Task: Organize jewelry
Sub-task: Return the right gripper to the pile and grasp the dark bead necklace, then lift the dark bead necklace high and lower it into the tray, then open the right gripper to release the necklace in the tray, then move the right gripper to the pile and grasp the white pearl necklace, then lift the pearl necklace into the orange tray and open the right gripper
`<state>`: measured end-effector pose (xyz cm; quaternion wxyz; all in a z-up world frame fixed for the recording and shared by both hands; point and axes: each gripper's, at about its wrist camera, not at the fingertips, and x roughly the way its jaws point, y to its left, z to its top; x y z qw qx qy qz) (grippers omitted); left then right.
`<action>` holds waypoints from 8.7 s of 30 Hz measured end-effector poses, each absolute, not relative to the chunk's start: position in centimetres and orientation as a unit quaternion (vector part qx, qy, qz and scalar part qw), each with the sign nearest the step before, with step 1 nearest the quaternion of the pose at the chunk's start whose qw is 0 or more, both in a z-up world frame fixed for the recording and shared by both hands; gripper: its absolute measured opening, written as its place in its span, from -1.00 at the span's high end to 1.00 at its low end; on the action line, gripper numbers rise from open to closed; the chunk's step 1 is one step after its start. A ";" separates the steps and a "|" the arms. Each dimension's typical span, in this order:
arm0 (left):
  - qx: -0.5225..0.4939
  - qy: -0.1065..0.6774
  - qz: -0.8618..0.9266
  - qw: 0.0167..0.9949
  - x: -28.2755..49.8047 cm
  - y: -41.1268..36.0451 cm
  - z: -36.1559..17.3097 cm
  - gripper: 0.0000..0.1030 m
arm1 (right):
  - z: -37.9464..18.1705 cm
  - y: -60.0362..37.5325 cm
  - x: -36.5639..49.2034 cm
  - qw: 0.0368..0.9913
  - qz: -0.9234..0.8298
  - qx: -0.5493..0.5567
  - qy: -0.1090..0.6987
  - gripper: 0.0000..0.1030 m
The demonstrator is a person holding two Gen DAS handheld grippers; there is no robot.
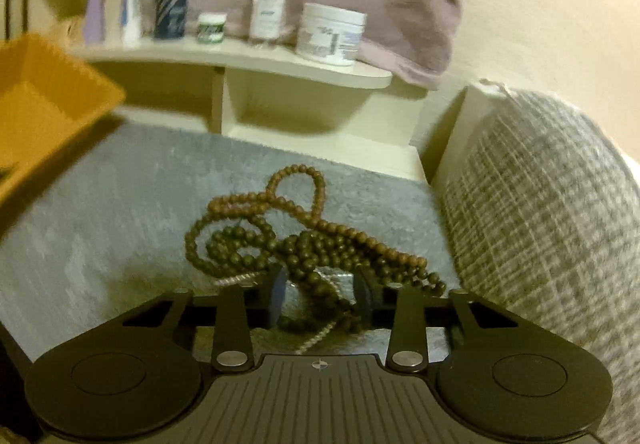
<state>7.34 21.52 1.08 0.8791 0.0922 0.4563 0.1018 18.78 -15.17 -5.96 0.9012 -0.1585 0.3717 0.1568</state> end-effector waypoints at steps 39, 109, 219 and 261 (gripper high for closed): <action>0.096 0.455 0.101 0.880 7.3 21.5 1.2 0.95 | 12.7 -15.5 18.3 0.905 0.226 -0.336 0.132 0.86; 0.077 0.454 0.099 0.882 7.0 22.0 1.2 0.96 | 7.2 8.3 16.8 0.611 0.629 -0.476 0.061 0.86; 0.083 0.455 0.101 0.881 6.9 21.7 1.5 0.95 | 13.8 -9.6 16.8 0.891 0.387 -0.092 0.220 0.95; 0.076 0.455 0.103 0.881 6.9 21.8 1.3 0.95 | 3.3 7.1 19.7 0.765 0.535 -0.103 0.344 0.81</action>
